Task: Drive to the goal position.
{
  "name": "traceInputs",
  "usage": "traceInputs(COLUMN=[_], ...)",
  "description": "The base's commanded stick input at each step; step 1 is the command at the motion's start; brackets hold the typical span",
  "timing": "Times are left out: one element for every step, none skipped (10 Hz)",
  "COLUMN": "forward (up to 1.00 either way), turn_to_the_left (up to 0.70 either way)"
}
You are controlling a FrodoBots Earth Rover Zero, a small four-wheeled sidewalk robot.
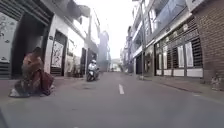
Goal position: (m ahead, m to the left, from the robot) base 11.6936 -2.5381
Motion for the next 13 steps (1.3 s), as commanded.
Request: traceInputs(forward=[1.0,1.0,1.0,1.0,1.0,1.0,1.0,1.0,1.0,1.0,1.0,1.0,1.0], turn_to_the_left=[-0.4,-0.26,-0.04,0.0,0.0,0.0,0.0,0.0,0.0,0.0,0.0,0.0,0.0])
